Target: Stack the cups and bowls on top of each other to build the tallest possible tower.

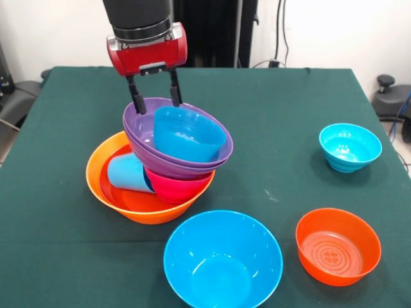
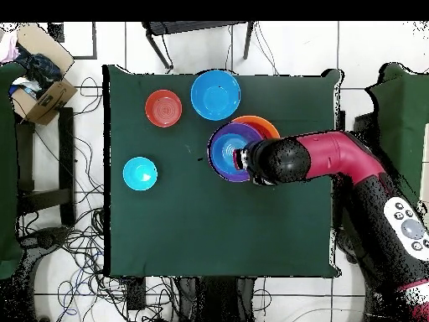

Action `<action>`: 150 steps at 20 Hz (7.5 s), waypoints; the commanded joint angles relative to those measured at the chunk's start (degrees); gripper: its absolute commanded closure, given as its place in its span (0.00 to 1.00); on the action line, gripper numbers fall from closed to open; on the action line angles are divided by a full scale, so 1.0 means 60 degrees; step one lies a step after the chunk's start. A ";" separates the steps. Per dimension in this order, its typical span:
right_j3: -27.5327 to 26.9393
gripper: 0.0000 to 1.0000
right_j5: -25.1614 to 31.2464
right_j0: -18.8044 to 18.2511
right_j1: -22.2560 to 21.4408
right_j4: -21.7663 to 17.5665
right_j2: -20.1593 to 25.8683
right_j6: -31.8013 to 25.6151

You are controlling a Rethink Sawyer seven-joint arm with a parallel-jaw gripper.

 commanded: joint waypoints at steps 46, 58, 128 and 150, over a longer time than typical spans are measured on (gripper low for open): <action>0.1258 0.00 -0.3566 0.4765 -0.0499 -0.0263 -0.4168 0.2972; 0.0479 0.00 -0.4420 0.6795 0.0352 0.0488 -0.6053 0.5001; -0.1285 0.00 -0.4516 0.8140 0.2042 0.3651 -0.6200 0.4748; -0.1772 0.00 -0.4870 0.8352 0.2540 0.3539 -0.6476 0.4638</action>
